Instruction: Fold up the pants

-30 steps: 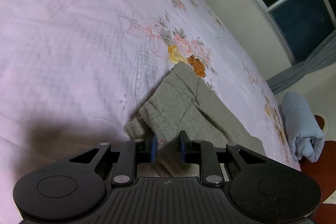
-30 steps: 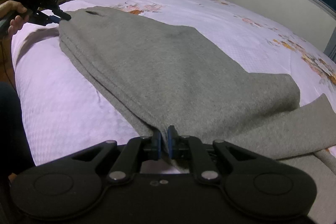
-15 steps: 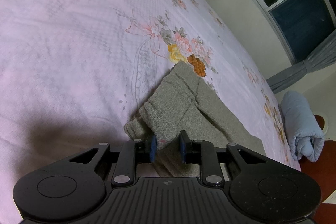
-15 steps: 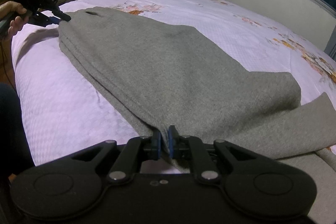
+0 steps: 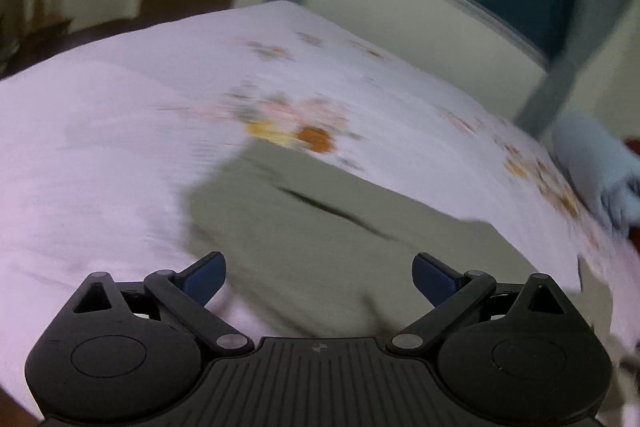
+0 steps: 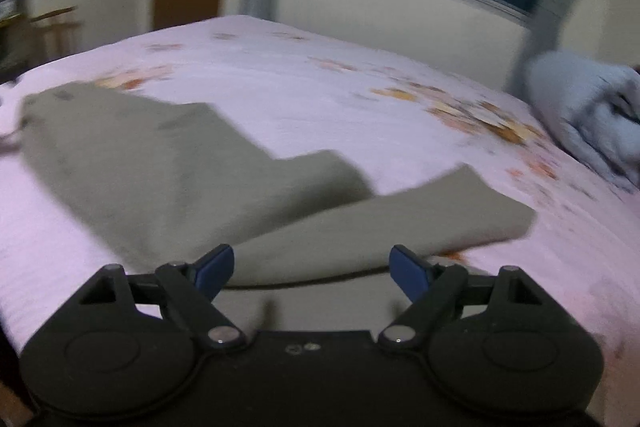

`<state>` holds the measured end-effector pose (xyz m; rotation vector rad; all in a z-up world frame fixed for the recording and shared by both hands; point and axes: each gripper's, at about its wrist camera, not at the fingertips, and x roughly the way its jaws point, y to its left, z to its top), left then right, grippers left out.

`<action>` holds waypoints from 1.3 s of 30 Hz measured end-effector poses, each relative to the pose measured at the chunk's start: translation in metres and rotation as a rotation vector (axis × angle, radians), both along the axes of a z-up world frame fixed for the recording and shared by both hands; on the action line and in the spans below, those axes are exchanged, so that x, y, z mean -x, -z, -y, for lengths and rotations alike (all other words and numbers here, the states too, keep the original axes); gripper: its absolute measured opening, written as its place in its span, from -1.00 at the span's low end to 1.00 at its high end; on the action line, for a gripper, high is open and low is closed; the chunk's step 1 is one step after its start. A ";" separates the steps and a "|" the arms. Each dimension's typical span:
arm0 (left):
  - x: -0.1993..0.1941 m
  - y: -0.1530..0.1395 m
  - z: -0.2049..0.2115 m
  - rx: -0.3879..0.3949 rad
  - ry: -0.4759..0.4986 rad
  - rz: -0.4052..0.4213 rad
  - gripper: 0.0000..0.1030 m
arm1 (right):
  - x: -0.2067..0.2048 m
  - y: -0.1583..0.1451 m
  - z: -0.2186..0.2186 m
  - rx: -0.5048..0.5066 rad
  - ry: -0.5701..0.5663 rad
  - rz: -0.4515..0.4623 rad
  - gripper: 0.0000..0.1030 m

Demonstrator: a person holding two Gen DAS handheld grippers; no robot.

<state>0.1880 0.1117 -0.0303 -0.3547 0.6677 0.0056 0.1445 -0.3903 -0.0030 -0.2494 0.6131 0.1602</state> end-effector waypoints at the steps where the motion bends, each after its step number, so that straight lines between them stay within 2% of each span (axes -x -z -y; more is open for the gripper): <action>1: -0.003 0.000 0.018 -0.011 0.034 0.004 0.92 | -0.005 -0.001 0.005 0.000 0.021 0.000 0.52; 8: -0.018 0.007 0.121 -0.093 0.152 0.019 0.92 | -0.025 -0.002 0.021 0.024 0.083 0.019 0.47; 13: -0.014 0.012 0.156 -0.093 0.133 0.014 0.92 | -0.058 -0.008 0.046 0.003 0.183 0.063 0.41; 15: -0.013 0.021 0.160 -0.098 0.124 0.003 0.92 | -0.081 -0.009 0.056 -0.022 0.219 0.064 0.11; 16: -0.013 0.025 0.162 -0.105 0.120 0.001 0.92 | -0.095 -0.009 0.061 -0.034 0.232 0.060 0.04; 17: -0.013 0.029 0.163 -0.116 0.118 -0.004 0.92 | -0.108 -0.008 0.064 -0.035 0.242 0.052 -0.05; 24: -0.033 0.049 0.172 -0.223 0.130 -0.020 0.92 | -0.191 0.016 0.071 -0.009 0.297 -0.029 -0.10; 27: -0.036 0.054 0.175 -0.263 0.143 -0.015 0.94 | -0.223 0.029 0.077 -0.024 0.352 -0.091 -0.22; 32: -0.034 0.057 0.177 -0.274 0.157 0.005 1.00 | -0.264 0.051 0.086 -0.029 0.483 -0.229 -0.26; 33: -0.034 0.057 0.176 -0.269 0.159 0.005 1.00 | -0.266 0.053 0.086 -0.022 0.488 -0.234 -0.30; 34: -0.034 0.057 0.175 -0.260 0.161 0.005 1.00 | -0.268 0.055 0.085 -0.013 0.489 -0.244 -0.43; 35: -0.034 0.057 0.173 -0.253 0.163 0.005 1.00 | -0.268 0.055 0.084 -0.022 0.474 -0.253 -0.84; 36: -0.035 0.057 0.172 -0.251 0.169 0.004 1.00 | -0.266 0.052 0.083 -0.023 0.475 -0.247 -0.92; 39: -0.034 0.057 0.170 -0.246 0.184 0.005 1.00 | -0.251 0.034 0.086 -0.056 0.485 -0.183 -0.98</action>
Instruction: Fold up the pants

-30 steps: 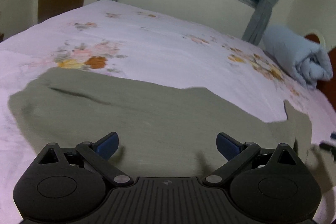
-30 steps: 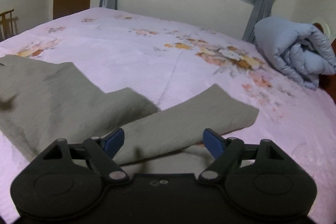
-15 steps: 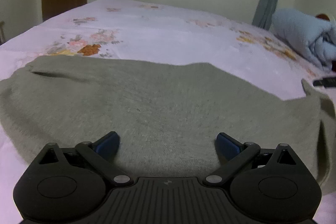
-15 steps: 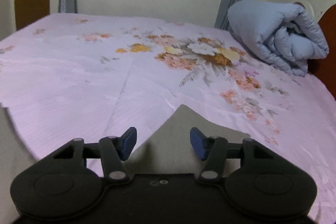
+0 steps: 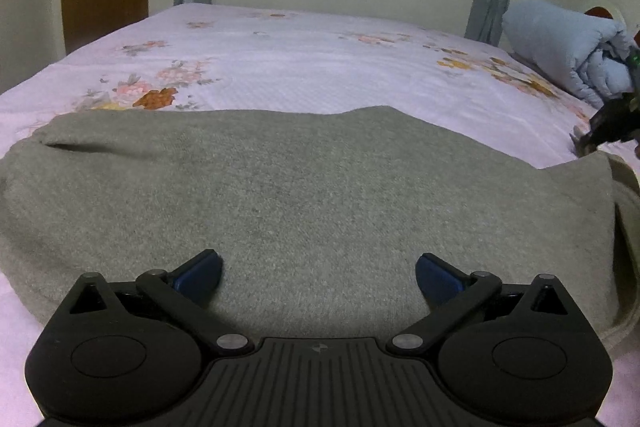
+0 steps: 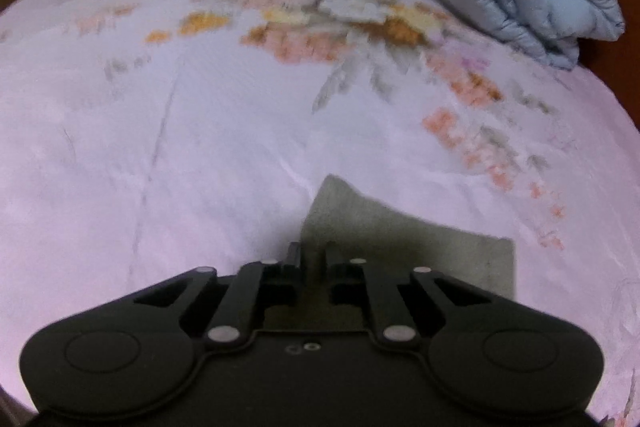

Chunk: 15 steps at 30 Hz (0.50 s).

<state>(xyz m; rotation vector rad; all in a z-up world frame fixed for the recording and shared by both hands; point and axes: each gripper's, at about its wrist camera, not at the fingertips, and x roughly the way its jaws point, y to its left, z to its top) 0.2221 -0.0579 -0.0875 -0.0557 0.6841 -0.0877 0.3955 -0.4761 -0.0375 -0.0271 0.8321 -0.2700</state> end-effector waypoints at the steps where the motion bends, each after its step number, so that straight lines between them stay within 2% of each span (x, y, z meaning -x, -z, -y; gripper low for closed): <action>1: 0.001 0.000 -0.001 0.002 0.005 0.000 1.00 | 0.008 -0.007 0.002 -0.004 0.002 0.020 -0.98; 6: 0.007 0.000 -0.006 -0.003 0.031 0.010 0.99 | 0.053 -0.045 0.022 -0.011 0.015 0.101 -0.99; 15: 0.018 -0.012 -0.024 0.009 0.058 -0.011 0.99 | 0.177 -0.099 0.071 -0.027 0.093 0.270 -1.00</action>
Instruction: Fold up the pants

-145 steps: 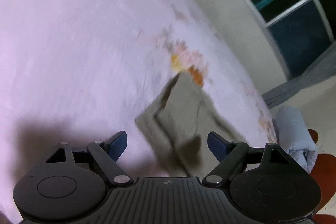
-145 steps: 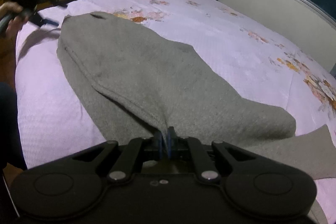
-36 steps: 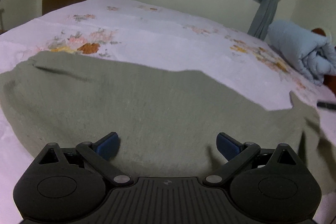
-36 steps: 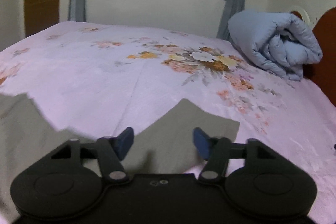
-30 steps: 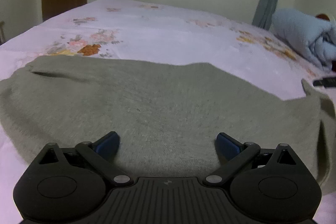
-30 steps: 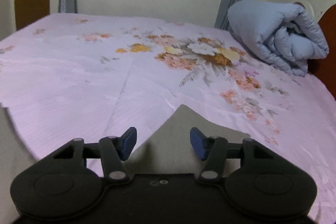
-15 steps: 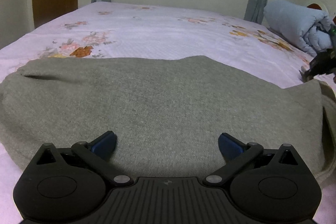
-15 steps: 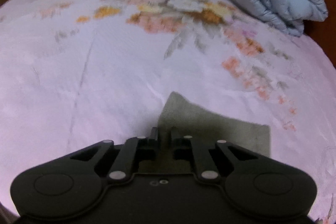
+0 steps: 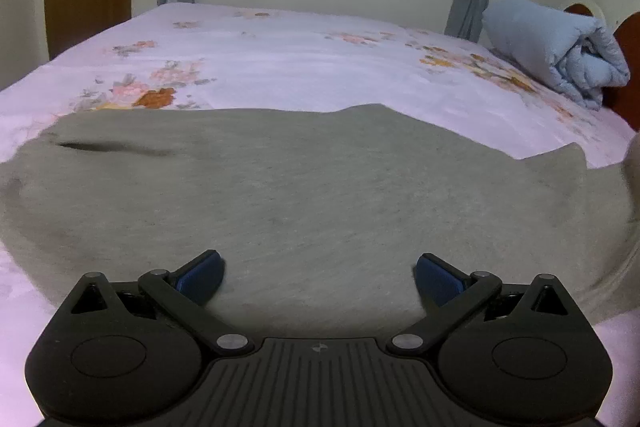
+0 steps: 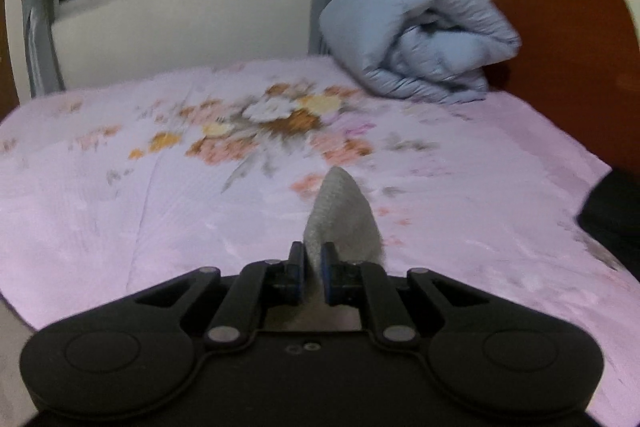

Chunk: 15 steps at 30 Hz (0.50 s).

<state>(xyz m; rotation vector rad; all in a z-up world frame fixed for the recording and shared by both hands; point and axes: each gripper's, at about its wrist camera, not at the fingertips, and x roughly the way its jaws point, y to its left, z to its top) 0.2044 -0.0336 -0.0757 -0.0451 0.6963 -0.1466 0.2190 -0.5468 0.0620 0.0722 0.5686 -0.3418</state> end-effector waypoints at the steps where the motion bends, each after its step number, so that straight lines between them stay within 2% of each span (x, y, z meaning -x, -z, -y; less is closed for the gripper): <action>1: 0.000 0.000 -0.004 -0.013 0.003 -0.007 0.99 | 0.015 -0.003 0.003 0.001 0.005 0.011 -1.00; 4: 0.002 0.001 -0.016 -0.038 -0.004 -0.019 0.99 | 0.048 -0.002 0.009 0.008 0.015 0.022 -1.00; 8: 0.007 -0.001 -0.029 -0.032 -0.006 -0.020 0.99 | 0.082 0.008 0.017 -0.011 0.048 0.032 -1.00; 11: 0.011 -0.005 -0.037 -0.007 -0.010 -0.024 0.99 | 0.101 0.015 0.025 -0.045 0.078 0.043 -1.00; 15: 0.013 -0.004 -0.038 -0.033 0.014 -0.035 0.99 | 0.122 0.032 0.037 -0.103 0.107 0.057 -1.00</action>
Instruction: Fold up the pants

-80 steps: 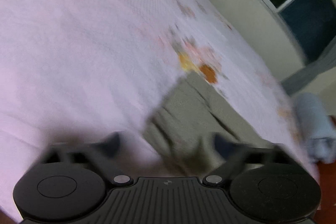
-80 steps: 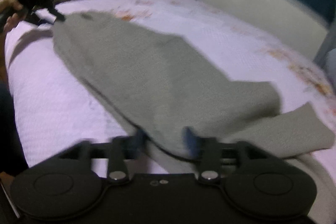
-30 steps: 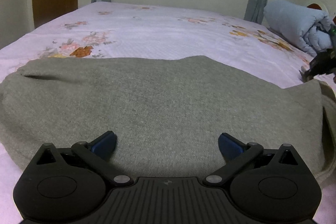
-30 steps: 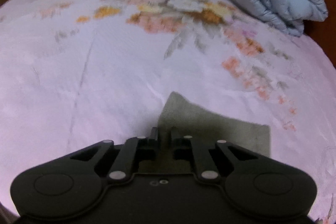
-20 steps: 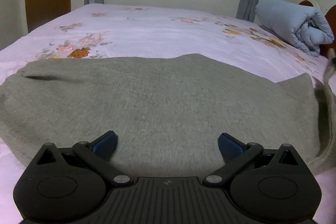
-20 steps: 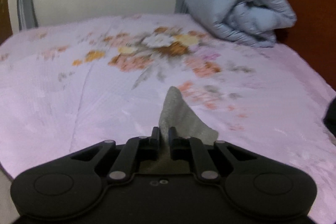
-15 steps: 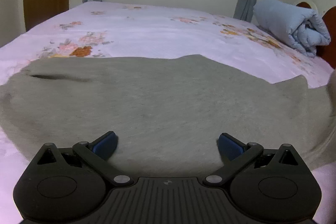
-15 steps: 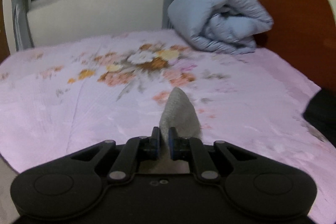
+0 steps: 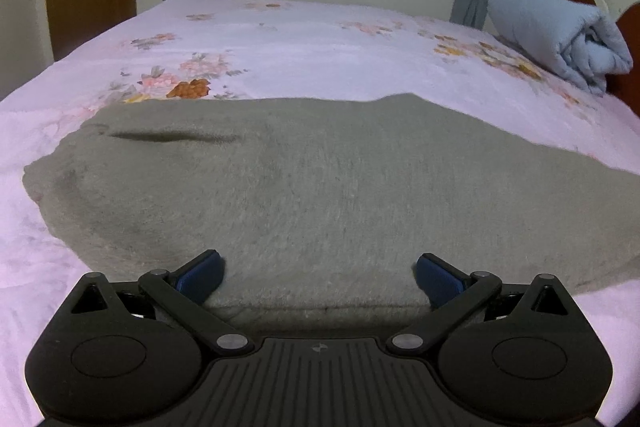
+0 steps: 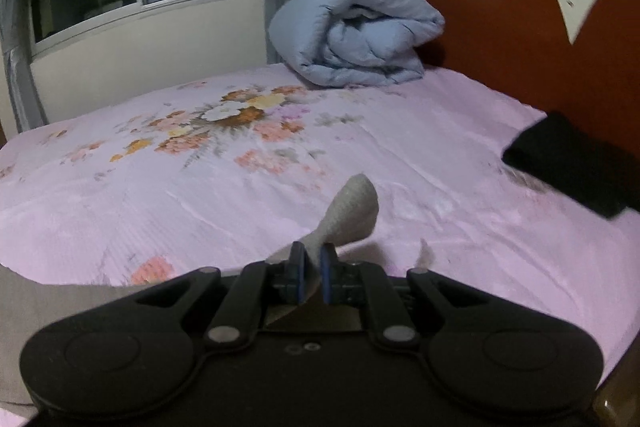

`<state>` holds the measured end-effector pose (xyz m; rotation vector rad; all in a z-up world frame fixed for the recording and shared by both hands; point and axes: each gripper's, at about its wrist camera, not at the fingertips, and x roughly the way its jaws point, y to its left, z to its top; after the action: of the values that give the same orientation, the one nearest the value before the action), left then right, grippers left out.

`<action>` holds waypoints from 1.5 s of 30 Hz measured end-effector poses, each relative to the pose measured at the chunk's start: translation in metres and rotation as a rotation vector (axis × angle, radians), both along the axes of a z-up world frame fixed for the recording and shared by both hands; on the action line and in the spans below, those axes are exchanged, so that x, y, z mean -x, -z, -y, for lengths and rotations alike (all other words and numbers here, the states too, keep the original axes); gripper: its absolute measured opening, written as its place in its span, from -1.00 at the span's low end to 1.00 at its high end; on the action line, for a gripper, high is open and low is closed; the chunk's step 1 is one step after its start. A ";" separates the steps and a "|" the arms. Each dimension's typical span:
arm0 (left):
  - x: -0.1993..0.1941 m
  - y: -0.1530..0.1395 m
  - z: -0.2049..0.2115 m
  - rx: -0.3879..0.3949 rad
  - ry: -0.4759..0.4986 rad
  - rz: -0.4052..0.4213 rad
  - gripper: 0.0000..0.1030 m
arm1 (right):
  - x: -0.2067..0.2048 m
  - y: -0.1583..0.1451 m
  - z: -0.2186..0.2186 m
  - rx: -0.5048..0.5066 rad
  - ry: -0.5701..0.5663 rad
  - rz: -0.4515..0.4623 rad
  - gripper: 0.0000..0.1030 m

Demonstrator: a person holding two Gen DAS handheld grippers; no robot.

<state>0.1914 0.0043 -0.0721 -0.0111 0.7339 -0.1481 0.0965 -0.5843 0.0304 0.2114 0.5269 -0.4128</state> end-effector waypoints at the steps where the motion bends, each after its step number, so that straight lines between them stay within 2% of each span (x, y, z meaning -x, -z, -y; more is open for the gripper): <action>1: 0.000 0.001 0.001 -0.012 0.005 -0.002 0.99 | 0.003 0.006 0.004 -0.019 0.005 0.005 -1.00; 7: -0.002 0.004 0.004 -0.018 0.001 -0.013 1.00 | 0.027 0.051 0.031 -0.166 0.068 0.016 -1.00; 10: -0.001 0.004 0.004 -0.015 0.001 -0.011 1.00 | 0.037 0.066 0.035 -0.192 0.082 0.018 -1.00; 16: -0.003 0.005 0.008 -0.039 0.000 -0.017 1.00 | 0.047 0.072 0.050 -0.279 0.095 0.051 -1.00; 18: -0.003 0.005 0.008 -0.041 0.000 -0.018 1.00 | 0.048 0.076 0.058 -0.329 0.116 0.054 -0.78; 19: -0.003 0.005 0.008 -0.043 -0.001 -0.018 1.00 | 0.049 0.079 0.062 -0.358 0.132 0.057 -0.77; 25: 0.004 -0.001 0.003 -0.034 -0.021 0.004 1.00 | 0.060 0.101 0.075 -0.545 0.182 0.105 -0.77; 29: 0.006 -0.002 -0.004 -0.034 -0.042 0.004 1.00 | 0.055 0.111 0.083 -0.630 0.202 0.113 -0.77; 32: 0.005 -0.001 -0.006 -0.032 -0.043 -0.003 1.00 | 0.049 0.112 0.082 -0.644 0.205 0.101 -0.77; 33: 0.004 0.000 -0.006 -0.031 -0.043 -0.009 1.00 | 0.048 0.111 0.082 -0.634 0.209 0.101 -0.90; 36: 0.002 0.001 -0.005 -0.035 -0.042 -0.017 1.00 | 0.052 0.107 0.078 -0.601 0.195 0.107 -0.99; 45: 0.005 -0.001 -0.011 -0.014 -0.022 -0.012 1.00 | 0.077 0.082 0.061 -0.511 0.186 0.167 -1.00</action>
<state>0.1865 0.0158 -0.0714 -0.0061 0.7462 -0.1222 0.0200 -0.6452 -0.0514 0.7851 0.4422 -0.4308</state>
